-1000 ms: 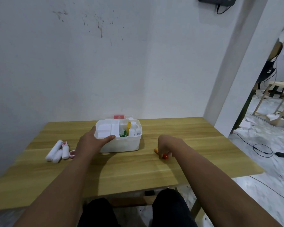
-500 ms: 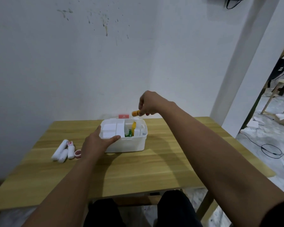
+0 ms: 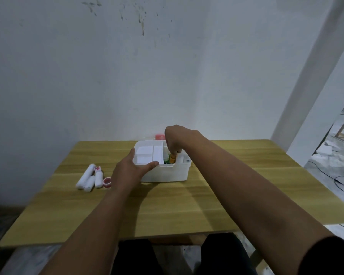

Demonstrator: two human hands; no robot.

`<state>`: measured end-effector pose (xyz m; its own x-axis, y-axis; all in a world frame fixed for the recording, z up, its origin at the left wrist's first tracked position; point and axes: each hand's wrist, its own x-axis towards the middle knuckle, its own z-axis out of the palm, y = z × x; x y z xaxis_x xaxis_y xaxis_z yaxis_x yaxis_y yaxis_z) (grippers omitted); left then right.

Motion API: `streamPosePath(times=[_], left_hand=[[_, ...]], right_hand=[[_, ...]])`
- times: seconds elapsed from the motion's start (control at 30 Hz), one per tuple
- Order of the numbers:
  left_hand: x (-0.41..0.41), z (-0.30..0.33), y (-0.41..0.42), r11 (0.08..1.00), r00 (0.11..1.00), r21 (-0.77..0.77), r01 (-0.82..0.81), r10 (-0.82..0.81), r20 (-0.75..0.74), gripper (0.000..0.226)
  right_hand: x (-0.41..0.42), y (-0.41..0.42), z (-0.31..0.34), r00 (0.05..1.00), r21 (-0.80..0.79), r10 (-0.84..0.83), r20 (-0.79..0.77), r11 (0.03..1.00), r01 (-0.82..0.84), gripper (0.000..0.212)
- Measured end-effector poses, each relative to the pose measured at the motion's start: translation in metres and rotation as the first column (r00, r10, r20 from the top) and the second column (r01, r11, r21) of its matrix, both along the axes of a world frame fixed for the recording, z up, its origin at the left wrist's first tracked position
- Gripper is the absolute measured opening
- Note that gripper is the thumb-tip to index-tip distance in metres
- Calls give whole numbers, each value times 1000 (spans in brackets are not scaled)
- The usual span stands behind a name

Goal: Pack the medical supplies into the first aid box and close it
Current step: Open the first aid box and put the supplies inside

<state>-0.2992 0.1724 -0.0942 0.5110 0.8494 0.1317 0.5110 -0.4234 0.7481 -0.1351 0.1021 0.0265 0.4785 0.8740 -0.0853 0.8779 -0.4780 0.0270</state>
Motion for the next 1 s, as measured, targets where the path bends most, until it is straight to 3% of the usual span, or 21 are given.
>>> streamPosePath(times=[0.17, 0.33, 0.43, 0.5, 0.6, 0.67, 0.8, 1.0], left_hand=[[0, 2, -2, 1000, 1000, 16, -12, 13, -11, 111], [-1, 3, -4, 1000, 1000, 6, -8, 8, 8, 111], [-1, 4, -4, 1000, 1000, 9, -10, 10, 5, 110], [-1, 3, -3, 1000, 1000, 12, -8, 8, 8, 111], [-1, 2, -2, 1000, 1000, 2, -7, 7, 15, 112], [-1, 0, -1, 1000, 1000, 0, -2, 2, 22, 112], [0, 0, 1, 1000, 1000, -5, 4, -4, 30, 113], [-3, 1, 0, 1000, 1000, -7, 14, -14, 26, 116]], right_hand=[[-11, 2, -14, 994, -72, 38, 103, 997, -31, 25], [-9, -2, -24, 987, -58, 83, 139, 995, -76, 33], [-5, -6, -21, 993, -31, 85, 77, 996, -82, 44], [-1, -7, -19, 998, -8, 61, -5, 998, -61, 38], [13, -9, -20, 991, 155, 42, -125, 988, -22, 11], [25, -17, -19, 978, 328, 51, -202, 944, 19, 12], [52, -46, -23, 944, 516, -16, -330, 834, 194, 27], [68, -80, -52, 812, 439, -17, -584, 835, 333, 93]])
